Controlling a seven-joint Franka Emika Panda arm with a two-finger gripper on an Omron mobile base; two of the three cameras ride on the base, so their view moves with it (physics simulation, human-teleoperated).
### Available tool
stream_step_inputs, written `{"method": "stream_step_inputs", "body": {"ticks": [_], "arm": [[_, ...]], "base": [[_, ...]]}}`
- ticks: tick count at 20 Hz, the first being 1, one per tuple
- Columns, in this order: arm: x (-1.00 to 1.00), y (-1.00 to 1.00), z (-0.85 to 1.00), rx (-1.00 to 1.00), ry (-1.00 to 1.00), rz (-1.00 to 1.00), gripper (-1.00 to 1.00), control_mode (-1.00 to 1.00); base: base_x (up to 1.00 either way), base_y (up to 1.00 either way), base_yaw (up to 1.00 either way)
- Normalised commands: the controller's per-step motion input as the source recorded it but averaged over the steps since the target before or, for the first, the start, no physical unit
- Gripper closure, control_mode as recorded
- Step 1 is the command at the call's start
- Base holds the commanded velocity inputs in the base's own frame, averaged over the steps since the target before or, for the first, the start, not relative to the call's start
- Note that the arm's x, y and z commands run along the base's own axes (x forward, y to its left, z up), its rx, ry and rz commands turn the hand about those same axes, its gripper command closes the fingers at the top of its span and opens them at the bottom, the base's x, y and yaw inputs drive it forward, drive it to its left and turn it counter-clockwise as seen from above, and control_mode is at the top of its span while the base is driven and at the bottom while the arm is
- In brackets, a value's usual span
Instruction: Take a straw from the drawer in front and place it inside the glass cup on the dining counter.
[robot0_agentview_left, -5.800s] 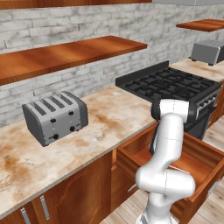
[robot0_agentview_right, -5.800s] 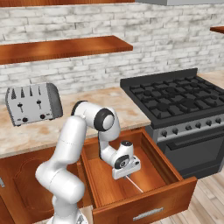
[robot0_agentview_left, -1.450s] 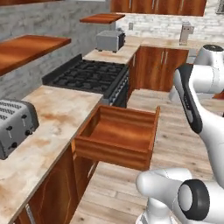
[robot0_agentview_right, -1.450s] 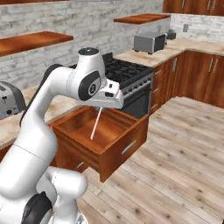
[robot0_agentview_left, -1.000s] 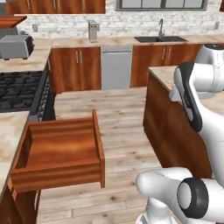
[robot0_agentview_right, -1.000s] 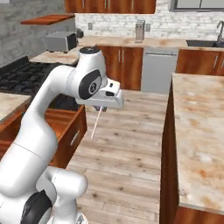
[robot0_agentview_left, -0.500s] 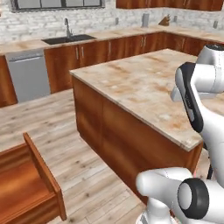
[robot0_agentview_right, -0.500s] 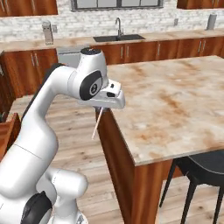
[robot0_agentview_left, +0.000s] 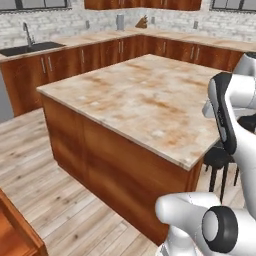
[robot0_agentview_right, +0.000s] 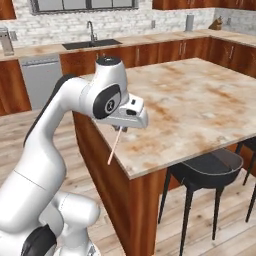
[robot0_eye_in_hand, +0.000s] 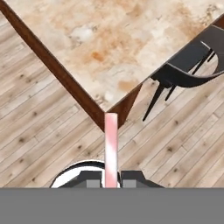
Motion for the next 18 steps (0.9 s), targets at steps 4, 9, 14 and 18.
{"method": "stream_step_inputs", "body": {"ticks": [4, 9, 14, 18], "arm": [[0.0, 0.0, 0.0, 0.0, 0.0, 0.0, 1.0, 1.0], [0.0, 0.0, 0.0, 0.0, 0.0, 0.0, 1.0, 1.0], [0.0, 0.0, 0.0, 0.0, 0.0, 0.0, 1.0, 1.0], [0.0, 0.0, 0.0, 0.0, 0.0, 0.0, 1.0, 1.0]], "base": [[0.16, -0.93, 0.01], [0.15, -1.0, 0.03], [0.05, -1.0, 0.19], [0.06, -1.0, 0.37]]}}
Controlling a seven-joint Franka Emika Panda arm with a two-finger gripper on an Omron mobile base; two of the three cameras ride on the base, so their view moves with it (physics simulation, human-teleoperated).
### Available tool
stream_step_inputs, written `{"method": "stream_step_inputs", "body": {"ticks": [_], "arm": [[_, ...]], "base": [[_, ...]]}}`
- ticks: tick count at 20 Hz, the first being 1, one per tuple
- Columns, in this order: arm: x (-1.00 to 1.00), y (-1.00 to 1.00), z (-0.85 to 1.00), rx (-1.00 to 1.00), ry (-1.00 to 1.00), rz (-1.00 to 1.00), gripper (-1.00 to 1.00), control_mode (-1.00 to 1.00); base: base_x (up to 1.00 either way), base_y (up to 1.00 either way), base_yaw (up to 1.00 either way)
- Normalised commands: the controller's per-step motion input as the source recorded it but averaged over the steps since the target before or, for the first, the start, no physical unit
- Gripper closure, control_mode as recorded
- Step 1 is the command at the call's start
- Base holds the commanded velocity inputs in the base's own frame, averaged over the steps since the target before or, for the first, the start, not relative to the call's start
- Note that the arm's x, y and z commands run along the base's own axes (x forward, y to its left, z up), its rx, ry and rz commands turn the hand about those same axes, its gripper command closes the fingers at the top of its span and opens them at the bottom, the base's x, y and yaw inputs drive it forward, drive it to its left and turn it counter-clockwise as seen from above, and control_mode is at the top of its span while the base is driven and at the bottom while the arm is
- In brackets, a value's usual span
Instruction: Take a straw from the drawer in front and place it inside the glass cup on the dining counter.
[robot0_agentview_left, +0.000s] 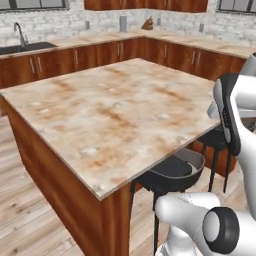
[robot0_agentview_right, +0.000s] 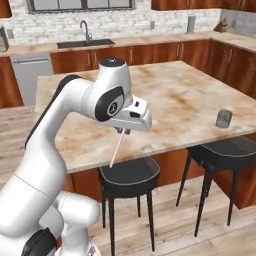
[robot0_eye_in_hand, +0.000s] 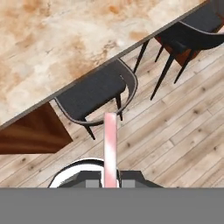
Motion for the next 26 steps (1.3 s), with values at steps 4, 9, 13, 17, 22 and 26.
{"method": "stream_step_inputs", "body": {"ticks": [4, 9, 13, 17, 22, 26], "arm": [[0.0, 0.0, 0.0, 0.0, 0.0, 0.0, 1.0, 1.0], [0.0, 0.0, 0.0, 0.0, 0.0, 0.0, 1.0, 1.0], [0.0, 0.0, 0.0, 0.0, 0.0, 0.0, 1.0, 1.0], [0.0, 0.0, 0.0, 0.0, 0.0, 0.0, 1.0, 1.0], [0.0, 0.0, 0.0, 0.0, 0.0, 0.0, 1.0, 1.0], [0.0, 0.0, 0.0, 0.0, 0.0, 0.0, 1.0, 1.0]], "base": [[0.07, -1.0, 0.4], [0.04, -1.0, 0.39], [0.0, -1.0, 0.34], [0.0, -1.0, 0.32], [0.0, -1.0, 0.3], [0.0, -0.94, 0.28]]}}
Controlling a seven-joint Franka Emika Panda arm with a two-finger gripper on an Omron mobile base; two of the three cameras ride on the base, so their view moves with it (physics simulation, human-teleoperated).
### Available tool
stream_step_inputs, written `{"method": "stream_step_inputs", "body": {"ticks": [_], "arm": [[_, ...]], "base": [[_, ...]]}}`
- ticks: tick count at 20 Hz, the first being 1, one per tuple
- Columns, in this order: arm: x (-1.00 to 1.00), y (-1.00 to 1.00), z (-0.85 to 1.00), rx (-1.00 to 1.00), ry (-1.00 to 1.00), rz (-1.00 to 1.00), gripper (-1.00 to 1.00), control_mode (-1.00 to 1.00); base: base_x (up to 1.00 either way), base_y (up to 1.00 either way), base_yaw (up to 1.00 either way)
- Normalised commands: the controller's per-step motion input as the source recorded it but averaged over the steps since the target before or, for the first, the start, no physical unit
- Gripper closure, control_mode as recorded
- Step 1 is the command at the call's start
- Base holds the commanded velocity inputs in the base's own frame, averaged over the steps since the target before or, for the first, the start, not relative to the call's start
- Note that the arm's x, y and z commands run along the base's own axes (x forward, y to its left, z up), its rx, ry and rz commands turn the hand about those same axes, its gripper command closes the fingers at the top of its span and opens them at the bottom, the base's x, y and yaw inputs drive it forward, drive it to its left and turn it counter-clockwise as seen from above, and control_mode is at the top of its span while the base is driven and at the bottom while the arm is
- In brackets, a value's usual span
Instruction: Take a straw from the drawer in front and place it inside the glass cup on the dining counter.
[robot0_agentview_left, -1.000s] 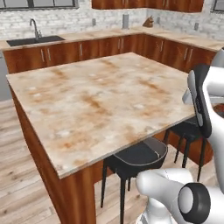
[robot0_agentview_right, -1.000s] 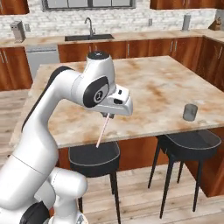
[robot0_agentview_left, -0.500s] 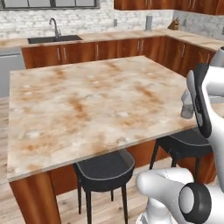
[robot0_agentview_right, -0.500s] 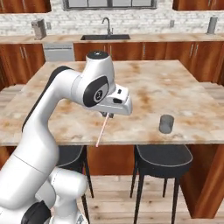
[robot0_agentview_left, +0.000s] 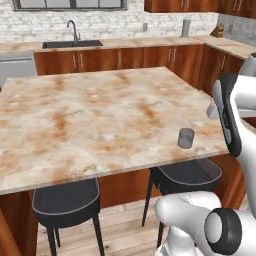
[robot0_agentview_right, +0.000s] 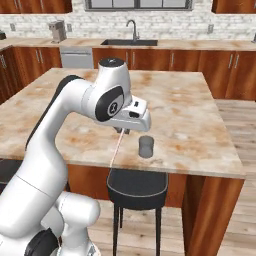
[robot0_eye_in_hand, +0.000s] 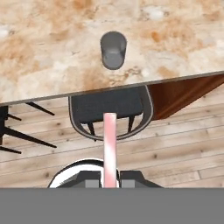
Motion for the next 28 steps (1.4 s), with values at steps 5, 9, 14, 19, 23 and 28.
{"method": "stream_step_inputs", "body": {"ticks": [5, 9, 14, 19, 23, 28], "arm": [[0.0, 0.0, 0.0, 0.0, 0.0, 0.0, 1.0, 1.0], [0.0, 0.0, 0.0, 0.0, 0.0, 0.0, 1.0, 1.0], [0.0, 0.0, 0.0, 0.0, 0.0, 0.0, 1.0, 1.0], [0.0, 0.0, 0.0, 0.0, 0.0, 0.0, 1.0, 1.0], [0.4, 0.0, 0.04, 0.02, 0.0, 0.01, 1.0, -1.0], [0.2, -0.01, 0.1, 0.14, -0.07, 0.17, 1.0, -1.0]], "base": [[0.26, -0.25, 0.09], [0.52, 0.0, 0.0], [0.58, 0.0, 0.0], [0.54, 0.0, 0.0], [0.0, 0.0, 0.0], [0.0, 0.0, 0.0]]}}
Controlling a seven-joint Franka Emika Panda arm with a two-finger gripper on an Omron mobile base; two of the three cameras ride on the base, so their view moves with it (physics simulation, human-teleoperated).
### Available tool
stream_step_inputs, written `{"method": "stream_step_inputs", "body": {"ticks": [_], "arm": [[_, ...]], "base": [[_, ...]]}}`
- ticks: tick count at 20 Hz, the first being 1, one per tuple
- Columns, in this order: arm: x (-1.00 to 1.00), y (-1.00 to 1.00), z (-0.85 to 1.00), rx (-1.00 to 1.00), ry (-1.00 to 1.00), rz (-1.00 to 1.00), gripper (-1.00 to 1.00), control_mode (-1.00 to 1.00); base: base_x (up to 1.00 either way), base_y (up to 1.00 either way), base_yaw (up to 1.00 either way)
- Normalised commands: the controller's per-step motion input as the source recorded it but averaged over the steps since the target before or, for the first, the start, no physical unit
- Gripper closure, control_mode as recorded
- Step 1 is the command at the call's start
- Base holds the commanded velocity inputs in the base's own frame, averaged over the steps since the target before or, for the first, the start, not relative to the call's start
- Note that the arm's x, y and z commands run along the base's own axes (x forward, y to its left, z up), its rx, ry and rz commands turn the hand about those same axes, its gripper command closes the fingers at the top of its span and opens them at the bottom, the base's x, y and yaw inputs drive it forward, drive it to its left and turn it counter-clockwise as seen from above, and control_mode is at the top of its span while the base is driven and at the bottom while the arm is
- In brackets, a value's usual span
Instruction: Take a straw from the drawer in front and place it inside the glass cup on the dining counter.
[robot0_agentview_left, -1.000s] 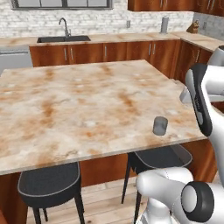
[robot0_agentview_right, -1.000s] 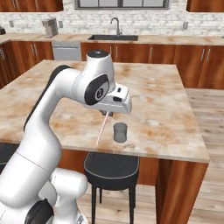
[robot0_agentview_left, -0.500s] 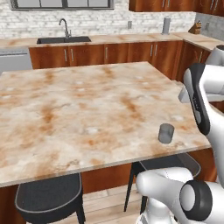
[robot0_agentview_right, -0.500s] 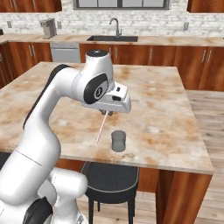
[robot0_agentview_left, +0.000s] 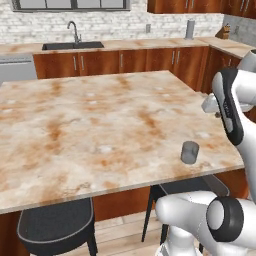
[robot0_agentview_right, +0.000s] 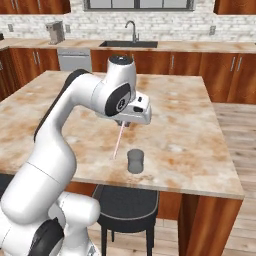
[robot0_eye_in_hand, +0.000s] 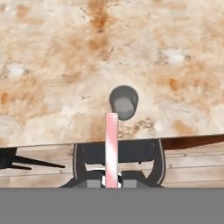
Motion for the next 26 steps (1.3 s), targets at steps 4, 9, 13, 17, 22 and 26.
{"method": "stream_step_inputs", "body": {"ticks": [4, 9, 13, 17, 22, 26], "arm": [[0.05, 0.0, 0.0, 0.17, -0.08, 0.21, 1.0, -1.0], [0.0, 0.0, 0.0, 0.16, -0.13, 0.15, 1.0, -1.0], [-0.06, 0.15, 0.07, 0.19, -0.14, 0.07, 1.0, -1.0], [-0.06, 0.06, 0.14, 0.22, -0.22, 0.03, 1.0, -1.0], [0.12, 0.01, 0.02, 0.18, -0.15, 0.06, 1.0, -1.0], [0.04, 0.0, 0.0, 0.16, -0.09, 0.09, 1.0, -1.0]], "base": [[0.0, 0.0, 0.0], [0.0, 0.0, 0.0], [0.0, 0.0, 0.0], [0.0, 0.0, 0.0], [0.0, 0.0, 0.0], [0.0, 0.0, 0.0]]}}
